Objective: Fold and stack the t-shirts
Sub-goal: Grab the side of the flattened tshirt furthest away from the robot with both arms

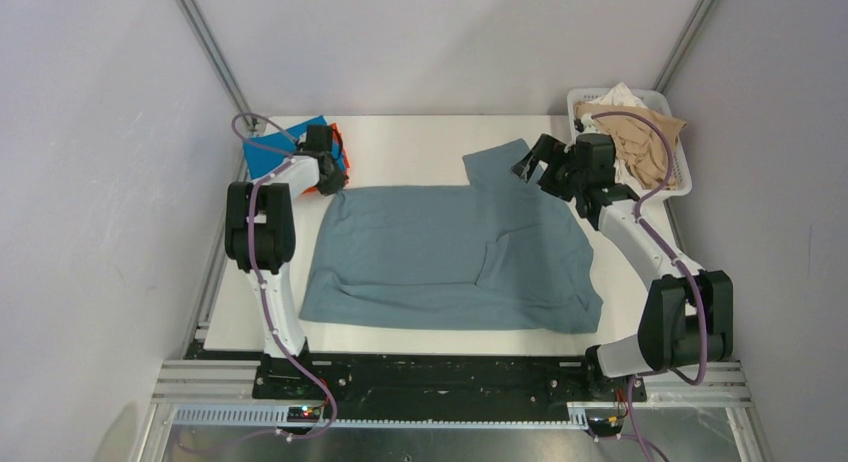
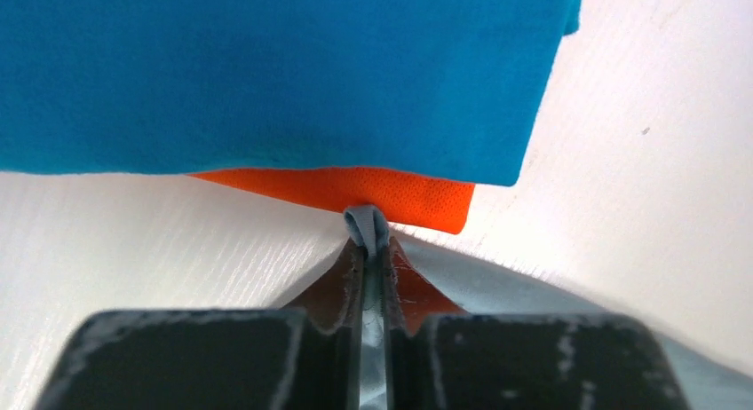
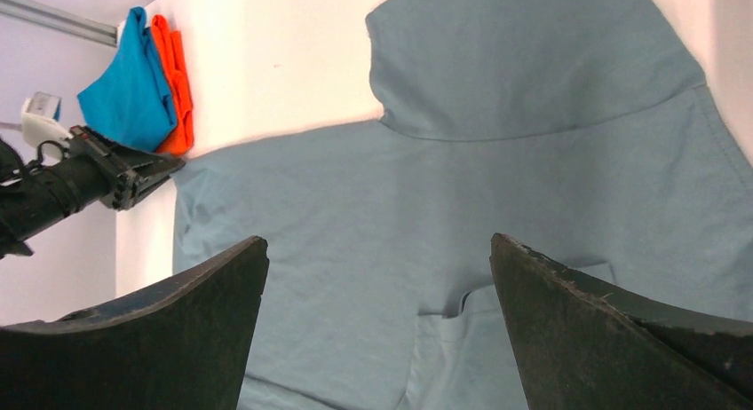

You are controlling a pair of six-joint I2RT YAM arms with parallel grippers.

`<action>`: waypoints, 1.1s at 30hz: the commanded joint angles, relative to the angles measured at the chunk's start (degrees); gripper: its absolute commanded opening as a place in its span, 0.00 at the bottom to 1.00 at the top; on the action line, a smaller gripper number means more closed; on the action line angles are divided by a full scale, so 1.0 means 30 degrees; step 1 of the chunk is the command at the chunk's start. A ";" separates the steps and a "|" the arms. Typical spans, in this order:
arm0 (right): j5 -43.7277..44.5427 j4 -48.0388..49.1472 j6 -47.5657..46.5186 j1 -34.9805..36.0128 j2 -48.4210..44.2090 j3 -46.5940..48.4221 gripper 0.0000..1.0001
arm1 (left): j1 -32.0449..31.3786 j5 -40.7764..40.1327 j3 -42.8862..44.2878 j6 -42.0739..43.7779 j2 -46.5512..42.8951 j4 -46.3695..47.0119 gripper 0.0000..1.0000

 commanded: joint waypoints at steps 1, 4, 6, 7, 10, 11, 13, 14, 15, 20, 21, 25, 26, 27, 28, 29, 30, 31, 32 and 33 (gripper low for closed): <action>0.1070 0.1767 -0.0822 0.0069 0.1118 0.0275 1.00 | -0.0095 -0.0516 0.0043 0.0358 -0.1185 0.0584 0.02; 0.1886 0.1805 -0.1807 0.0371 0.2351 0.1618 1.00 | -0.0138 -0.0478 0.0072 0.0501 -0.1158 0.0607 0.00; 0.2919 0.1623 -0.2642 0.0669 0.3676 0.2939 1.00 | -0.0202 -0.0510 0.0086 0.0660 -0.1155 0.0624 0.00; 0.3588 0.1469 -0.2954 0.0747 0.4768 0.4069 1.00 | -0.0228 -0.0525 0.0102 0.0694 -0.1155 0.0631 0.00; 0.4887 -0.0139 -0.4009 0.0978 0.7281 0.6971 1.00 | -0.0285 -0.0608 0.0088 0.0798 -0.1177 0.0632 0.00; 0.5604 -0.0679 -0.4229 0.0965 0.8614 0.8761 1.00 | -0.0305 -0.0603 0.0103 0.0821 -0.1161 0.0635 0.00; 0.6767 -0.2452 -0.4530 0.0974 1.0483 1.1328 1.00 | -0.0319 -0.0569 0.0097 0.0900 -0.1146 0.0664 0.00; 0.7311 -0.3264 -0.4631 0.0972 1.1707 1.2179 1.00 | -0.0345 -0.0576 0.0078 0.0954 -0.1151 0.0666 0.00; 0.7480 -0.3604 -0.4795 0.0949 1.2292 1.3798 1.00 | -0.0364 -0.0695 0.0049 0.0972 -0.1205 0.0682 0.00; 0.7642 -0.6212 -0.4778 0.0723 1.7308 2.0292 1.00 | -0.0453 -0.0769 0.0085 0.1046 -0.1171 0.0672 0.00; 0.7704 -0.6965 -0.4743 0.0686 1.7964 2.1173 1.00 | -0.0459 -0.0809 0.0057 0.1041 -0.1192 0.0691 0.00; 0.7462 -0.7885 -0.4518 0.0380 2.1248 2.5319 1.00 | -0.0462 -0.0784 0.0027 0.1052 -0.1215 0.0690 0.00; 0.7424 -0.7731 -0.4547 0.0325 2.1471 2.5675 1.00 | -0.0467 -0.0813 0.0036 0.1021 -0.1207 0.0681 0.00; 0.7512 -0.7264 -0.4551 0.0296 2.1778 2.5705 1.00 | -0.0470 -0.0808 0.0033 0.1020 -0.1210 0.0689 0.00; 0.7581 -0.7113 -0.4518 0.0253 2.1883 2.5739 1.00 | -0.0485 -0.0804 0.0030 0.1020 -0.1213 0.0695 0.00; 0.7508 -0.6978 -0.4508 0.0216 2.2115 2.5824 1.00 | -0.0482 -0.0819 0.0030 0.1020 -0.1213 0.0696 0.00; 0.7388 -0.7058 -0.4398 0.0174 2.2227 2.6018 1.00 | -0.0477 -0.0829 0.0030 0.1006 -0.1214 0.0697 0.00; 0.7049 -0.7330 -0.4360 0.0127 2.2458 2.6340 1.00 | -0.0472 -0.0831 0.0030 0.1017 -0.1221 0.0697 0.00; 0.6880 -0.7468 -0.4375 0.0110 2.2545 2.6482 1.00 | -0.0457 -0.0825 0.0029 0.1005 -0.1217 0.0705 0.00; 0.6600 -0.7857 -0.4343 0.0082 2.2691 2.6705 1.00 | -0.0468 -0.0829 0.0029 0.0998 -0.1215 0.0701 0.00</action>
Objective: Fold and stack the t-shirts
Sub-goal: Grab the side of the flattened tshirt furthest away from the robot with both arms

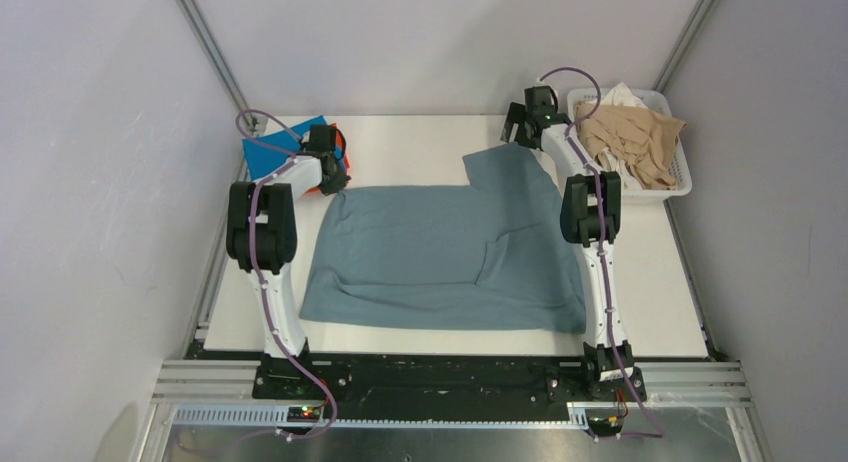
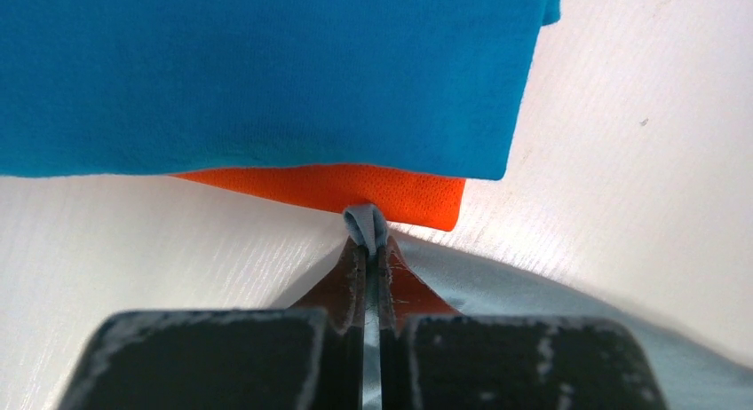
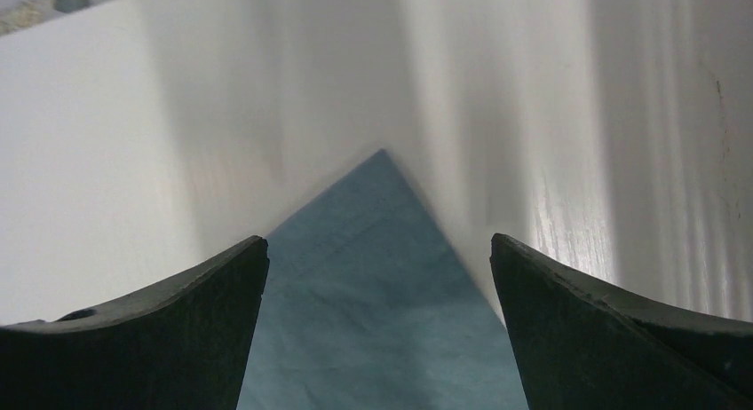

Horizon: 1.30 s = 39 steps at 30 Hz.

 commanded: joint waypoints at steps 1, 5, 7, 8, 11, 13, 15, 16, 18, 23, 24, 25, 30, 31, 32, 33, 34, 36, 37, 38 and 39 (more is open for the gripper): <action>-0.0528 -0.1174 0.0047 -0.0168 0.0317 0.1864 1.00 | -0.0106 -0.0446 0.0029 0.0257 -0.1207 0.0538 0.00; -0.1525 -0.1980 0.0658 -0.0219 0.0351 0.1499 1.00 | -0.0125 -0.0476 0.0005 0.0236 -0.1235 0.0588 0.00; -0.2316 -0.2415 0.0599 -0.0209 0.0567 0.1620 1.00 | -0.0109 -0.0479 0.0001 0.0240 -0.1236 0.0613 0.00; -0.2468 -0.2664 0.0526 -0.0171 0.0647 0.1872 1.00 | -0.0093 -0.0467 -0.0014 0.0240 -0.1236 0.0615 0.00; -0.3640 -0.3406 0.0822 -0.0115 0.0915 0.2033 1.00 | -0.0106 -0.0526 -0.0096 0.0189 -0.1300 0.0619 0.00; -0.3844 -0.3612 0.0905 -0.0016 0.0981 0.1958 1.00 | -0.0103 -0.0536 -0.0140 0.0186 -0.1321 0.0679 0.00; -0.3917 -0.3652 0.0733 0.0177 0.0979 0.1956 0.99 | -0.0114 -0.0468 -0.0131 0.0237 -0.1309 0.0690 0.00; -0.3872 -0.3632 0.0545 0.0263 0.0955 0.1941 0.96 | -0.0110 -0.0413 -0.0135 0.0254 -0.1320 0.0715 0.00; -0.3520 -0.3578 0.0281 0.0471 0.0891 0.1983 0.94 | -0.0122 -0.0398 -0.0160 0.0268 -0.1341 0.0720 0.00; -0.2787 -0.3501 0.0222 0.0622 0.0804 0.2022 0.65 | -0.0106 -0.0381 -0.0175 0.0251 -0.1352 0.0760 0.00; -0.2765 -0.3485 0.0249 0.0618 0.0805 0.2062 0.62 | -0.0092 -0.0388 -0.0175 0.0265 -0.1353 0.0766 0.00; -0.2485 -0.3477 0.0299 0.0622 0.0810 0.2128 0.57 | -0.0099 -0.0386 -0.0205 0.0267 -0.1353 0.0770 0.00; -0.1855 -0.3098 0.0336 0.0533 0.0741 0.2214 0.37 | -0.0120 -0.0348 -0.0229 0.0296 -0.1382 0.0841 0.00; -0.1816 -0.3005 0.0350 0.0515 0.0749 0.2202 0.30 | -0.0113 -0.0361 -0.0247 0.0283 -0.1367 0.0833 0.00; -0.1757 -0.2811 0.0358 0.0486 0.0711 0.2193 0.27 | -0.0108 -0.0349 -0.0241 0.0310 -0.1393 0.0846 0.00; -0.1723 -0.2701 0.0348 0.0491 0.0675 0.2162 0.20 | -0.0122 -0.0340 -0.0243 0.0324 -0.1402 0.0863 0.00; -0.1675 -0.2472 0.0313 0.0495 0.0641 0.2183 0.15 | -0.0096 -0.0323 -0.0239 0.0326 -0.1409 0.0876 0.00; -0.1551 -0.2052 -0.0080 0.0496 0.0588 0.2134 0.01 | -0.0091 -0.0181 -0.0242 0.0386 -0.1411 0.0920 0.00; -0.1503 -0.1767 -0.0238 0.0496 0.0473 0.2089 0.00 | -0.0099 -0.0098 -0.0222 0.0497 -0.1397 0.0970 0.00; -0.1430 -0.1608 -0.0643 0.0511 0.0395 0.1915 0.00 | -0.0090 0.0119 -0.0184 0.0559 -0.1364 0.0988 0.00; -0.1369 -0.1166 -0.0871 0.0518 0.0073 0.1760 0.00 | -0.0099 0.0228 -0.0119 0.0737 -0.1358 0.1045 0.00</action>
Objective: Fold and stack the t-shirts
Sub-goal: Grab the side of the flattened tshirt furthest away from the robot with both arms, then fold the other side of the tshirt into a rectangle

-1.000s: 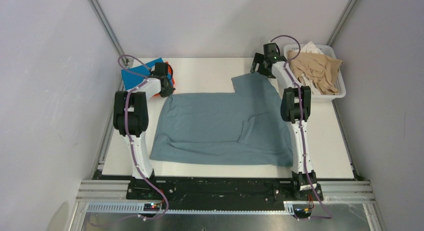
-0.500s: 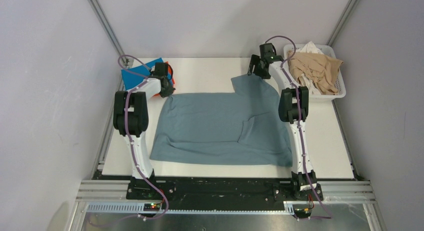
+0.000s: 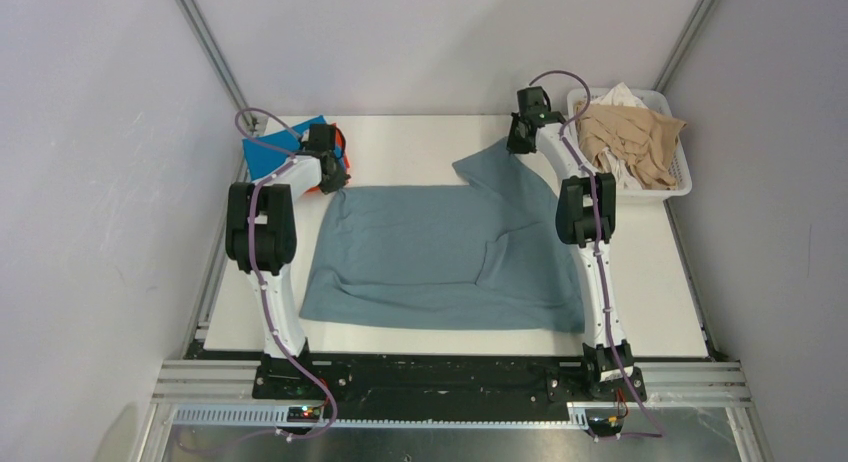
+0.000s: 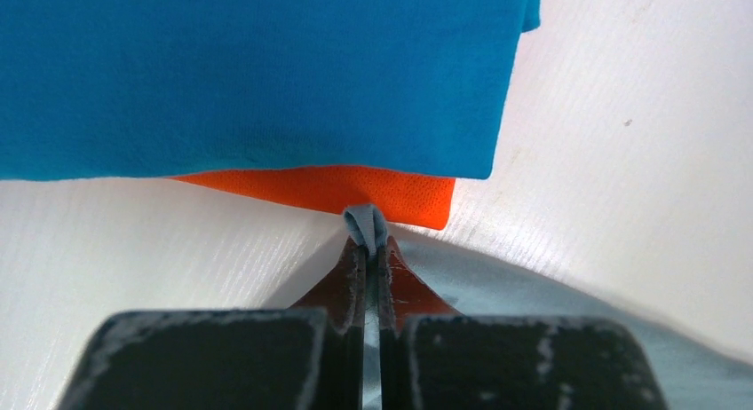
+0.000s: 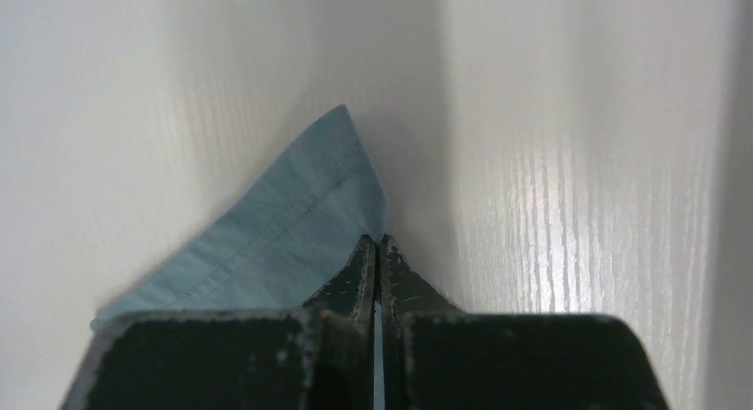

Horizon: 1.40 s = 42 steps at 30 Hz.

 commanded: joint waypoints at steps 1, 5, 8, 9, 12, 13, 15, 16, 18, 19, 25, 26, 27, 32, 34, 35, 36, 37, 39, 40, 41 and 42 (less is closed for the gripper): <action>0.0623 0.1842 -0.1519 0.0072 -0.0805 -0.0028 0.00 | -0.0090 0.0478 -0.0052 0.0709 -0.1158 0.0887 0.00; -0.0164 0.3101 -0.3486 0.0297 -0.2768 -0.2078 0.00 | -0.0129 0.1283 0.0032 0.0823 -0.1235 0.1046 0.00; -0.0510 0.3450 -0.4904 0.0749 -0.4690 -0.4224 0.00 | -0.0480 0.1212 -0.0219 0.0910 -0.1831 0.1057 0.00; -0.0493 0.3469 -0.5524 0.0873 -0.5052 -0.4731 0.00 | -0.0564 0.0975 -0.0459 0.0956 -0.1991 0.1065 0.00; 0.0148 0.3776 -0.5942 0.1466 -0.6955 -0.7282 0.00 | -0.0936 0.0575 -0.1205 0.0938 -0.2882 0.1073 0.00; 0.0159 0.3823 -0.5952 0.1539 -0.7711 -0.7710 0.00 | -0.0997 0.0511 -0.1673 0.0926 -0.3103 0.1084 0.00; 0.0018 0.3940 -0.5962 0.1720 -0.8862 -0.9132 0.00 | -0.1176 0.0100 -0.2565 0.0846 -0.3758 0.1138 0.00; -0.0213 0.4048 -0.5957 0.1881 -0.9306 -1.0107 0.00 | -0.1308 -0.0174 -0.2861 0.0822 -0.4238 0.1157 0.00; -0.0311 0.4386 -0.5956 0.2155 -1.0698 -1.1896 0.00 | -0.1511 -0.0275 -0.3772 0.0822 -0.4918 0.1301 0.00; -0.0246 0.4592 -0.5956 0.2279 -1.1650 -1.2507 0.00 | -0.1578 -0.0310 -0.4365 0.0833 -0.5146 0.1390 0.00; 0.1949 0.3907 -0.5915 0.3813 -1.5789 -1.7706 0.00 | -0.2369 -0.0953 -0.7072 0.0750 -0.7862 0.1832 0.00; 0.2275 0.3712 -0.5848 0.3987 -1.6702 -1.8107 0.00 | -0.2446 -0.1059 -0.7695 0.0715 -0.8142 0.1947 0.00; 0.2878 0.3354 -0.5584 0.4359 -1.7181 -1.8943 0.00 | -0.2585 -0.1270 -0.8033 0.0630 -0.8747 0.1971 0.00; 0.4607 0.1405 -0.4821 0.5621 -2.0156 -2.1163 0.00 | -0.2886 -0.1910 -1.0629 0.0138 -1.1026 0.2241 0.00; 0.6125 0.0302 -0.4385 0.6097 -2.1140 -2.2037 0.00 | -0.2891 -0.2414 -1.1572 -0.0050 -1.2054 0.2301 0.00; 0.6443 -0.0009 -0.4098 0.6242 -2.1451 -2.2265 0.00 | -0.2898 -0.2605 -1.1891 -0.0110 -1.2721 0.2321 0.00; 0.7033 -0.0689 -0.3884 0.6446 -2.2124 -2.2656 0.00 | -0.2896 -0.2638 -1.2489 -0.0250 -1.3342 0.2363 0.00; 0.7190 -0.1017 -0.3299 0.6505 -2.2819 -2.2809 0.00 | -0.2886 -0.2633 -1.2789 -0.0297 -1.3636 0.2454 0.00; 0.7353 -0.1850 -0.2496 0.6633 -2.3868 -2.3316 0.00 | -0.2902 -0.2666 -1.3498 -0.0423 -1.4406 0.2529 0.00; 0.7349 -0.2263 -0.2080 0.6742 -2.4221 -2.3637 0.00 | -0.2904 -0.2763 -1.3894 -0.0489 -1.4906 0.2555 0.00; 0.7348 -0.2463 -0.1923 0.6799 -2.4867 -2.3783 0.00 | -0.2904 -0.2843 -1.4077 -0.0505 -1.5135 0.2523 0.00; 0.7406 -0.2760 -0.1739 0.7018 -2.5204 -2.4061 0.00 | -0.2912 -0.3005 -1.4398 -0.0576 -1.5689 0.2538 0.00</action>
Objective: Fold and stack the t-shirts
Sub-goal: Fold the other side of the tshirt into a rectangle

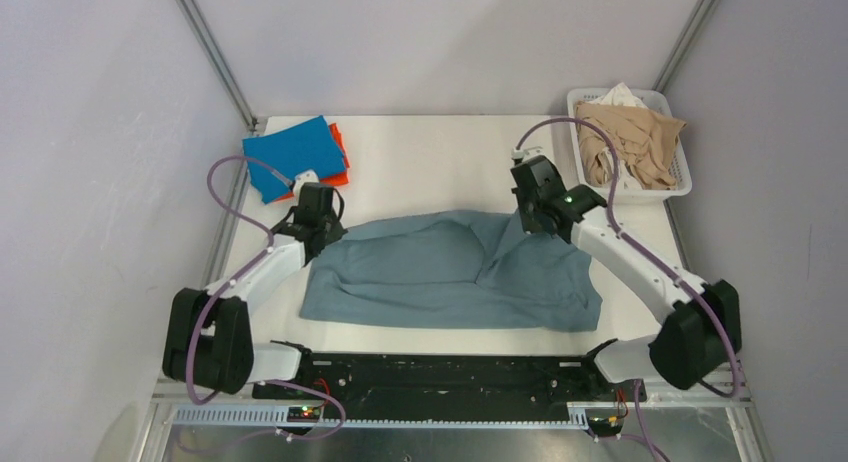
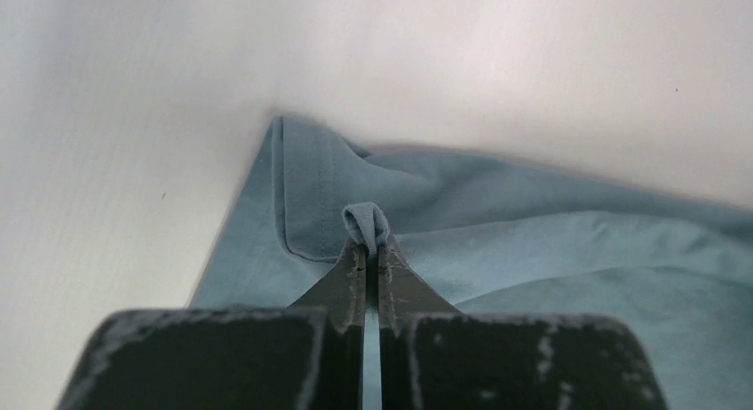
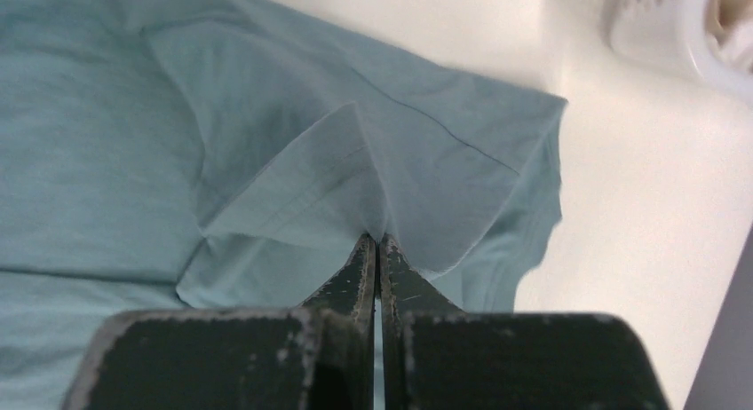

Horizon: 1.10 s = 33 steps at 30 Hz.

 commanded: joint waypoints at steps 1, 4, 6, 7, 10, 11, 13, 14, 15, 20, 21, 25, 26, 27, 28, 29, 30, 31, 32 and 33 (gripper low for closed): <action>0.1425 -0.1985 0.1730 0.0475 -0.2553 -0.0689 0.00 | -0.0103 -0.1172 -0.0932 -0.0593 -0.1854 0.0574 0.00; 0.1875 -0.3154 0.2570 0.0755 -0.3552 -0.1234 0.00 | -0.0087 -0.1773 -0.1764 -0.0762 -0.3109 0.0580 0.00; 0.2235 -0.4048 0.3204 0.0773 -0.4188 -0.1366 0.00 | -0.0085 -0.2013 -0.2179 -0.0848 -0.3752 0.0581 0.00; 0.2299 -0.4515 0.3340 0.0797 -0.4653 -0.1375 0.00 | -0.0071 -0.2040 -0.2368 -0.0852 -0.3952 0.0562 0.00; 0.2123 -0.4938 0.3568 0.0766 -0.5776 -0.1370 0.00 | -0.0059 -0.2188 -0.2489 -0.0897 -0.4813 0.0557 0.02; 0.1949 -0.5030 0.3551 0.0766 -0.6390 -0.1377 0.00 | -0.0058 -0.2231 -0.2489 -0.0864 -0.4967 0.0541 0.02; 0.1420 -0.5363 0.3547 0.0760 -0.7176 -0.1384 0.00 | -0.0056 -0.2221 -0.2496 -0.0846 -0.5438 0.0532 0.03; 0.1072 -0.5495 0.3647 0.0753 -0.7393 -0.1370 0.00 | -0.0056 -0.2218 -0.2551 -0.0859 -0.5756 0.0520 0.03; 0.0926 -0.5792 0.3722 0.0755 -0.7739 -0.1381 0.00 | -0.0056 -0.2179 -0.2717 -0.0928 -0.5921 0.0523 0.04; 0.0683 -0.6503 0.4408 0.0675 -0.8396 -0.1622 0.00 | -0.0079 -0.2118 -0.3615 -0.1342 -0.6587 0.0502 0.05; 0.0558 -0.6623 0.4646 0.0655 -0.8413 -0.1788 0.00 | -0.0062 -0.2117 -0.3913 -0.1452 -0.6629 0.0514 0.05; 0.1155 -0.7435 0.5993 0.1065 -0.8147 -0.1908 0.03 | -0.0056 -0.1924 -0.4958 -0.2106 -0.6868 0.0489 0.05; 0.1261 -0.8042 0.6551 0.1082 -0.8037 -0.1866 0.06 | -0.0071 -0.1746 -0.5362 -0.2404 -0.6990 0.0478 0.06; 0.1611 -0.8534 0.8265 0.1061 -0.7922 -0.1923 0.07 | -0.0067 -0.1687 -0.5552 -0.2547 -0.7316 0.0404 0.17; 0.1603 -0.9768 0.9895 0.1059 -0.7840 -0.2164 0.09 | -0.0059 -0.1680 -0.5760 -0.2844 -0.7764 0.0216 0.27; 0.1645 -1.0393 1.0640 0.1257 -0.7734 -0.2375 0.12 | -0.0057 -0.1625 -0.5794 -0.2898 -0.8068 -0.0262 0.29; 0.2014 -1.1719 1.2305 0.1412 -0.7774 -0.2958 0.15 | -0.0078 -0.1533 -0.5850 -0.2924 -0.8735 -0.0439 0.37; 0.2159 -1.2944 1.3075 0.1689 -0.8040 -0.3299 0.30 | -0.0082 -0.1566 -0.5810 -0.3143 -0.9110 -0.1092 0.42; 0.2311 -1.3446 1.4422 0.1818 -0.8235 -0.3936 0.39 | -0.0062 -0.1730 -0.5619 -0.3268 -0.9846 -0.1790 0.60; 0.2322 -1.4138 1.4954 0.2040 -0.8792 -0.4345 0.55 | -0.0074 -0.2013 -0.5359 -0.3595 -1.0237 -0.2141 0.71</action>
